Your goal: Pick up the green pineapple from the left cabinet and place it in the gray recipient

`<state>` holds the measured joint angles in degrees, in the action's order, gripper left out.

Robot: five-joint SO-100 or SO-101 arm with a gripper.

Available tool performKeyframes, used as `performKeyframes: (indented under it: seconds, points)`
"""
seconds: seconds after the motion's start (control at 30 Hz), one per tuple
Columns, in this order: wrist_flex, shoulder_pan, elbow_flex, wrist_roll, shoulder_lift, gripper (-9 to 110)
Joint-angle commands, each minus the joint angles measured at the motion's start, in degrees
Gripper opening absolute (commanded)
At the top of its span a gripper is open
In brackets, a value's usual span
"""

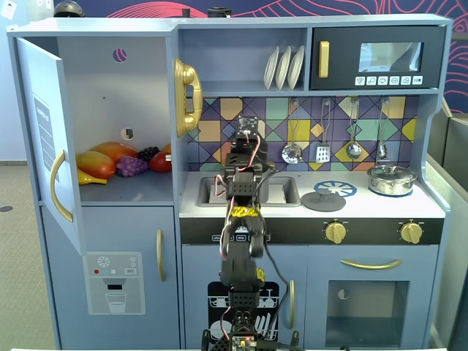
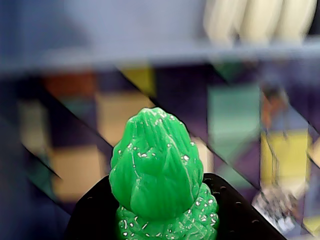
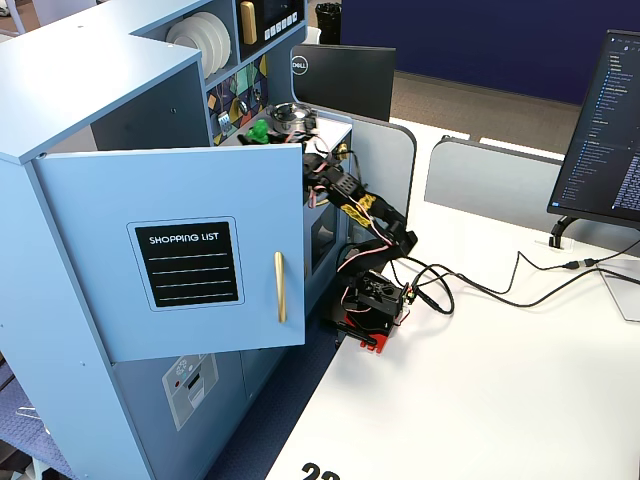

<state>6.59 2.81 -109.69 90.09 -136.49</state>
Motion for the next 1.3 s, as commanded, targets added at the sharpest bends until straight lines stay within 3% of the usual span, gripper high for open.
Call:
performKeyframes:
  seconds: [0.0,0.17,0.4,0.53,0.77,0.9,1.03,1.27]
  points:
    - [0.53,0.88,6.59,1.67,6.59,7]
    - [0.35,0.79,8.96,0.09,11.16,25]
    - [0.44,1.49,8.53,-0.62,8.53,32]
    - [8.00,2.37,2.55,-1.41,-3.60,27]
    - [50.45,2.20,-14.85,-0.53,-37.00,9]
    - [63.54,3.78,-24.79,2.37,-43.07,0]
    - [67.24,2.72,-38.41,2.72,-45.44,0]
    - [59.06,-0.53,-60.21,0.44,-45.18,0]
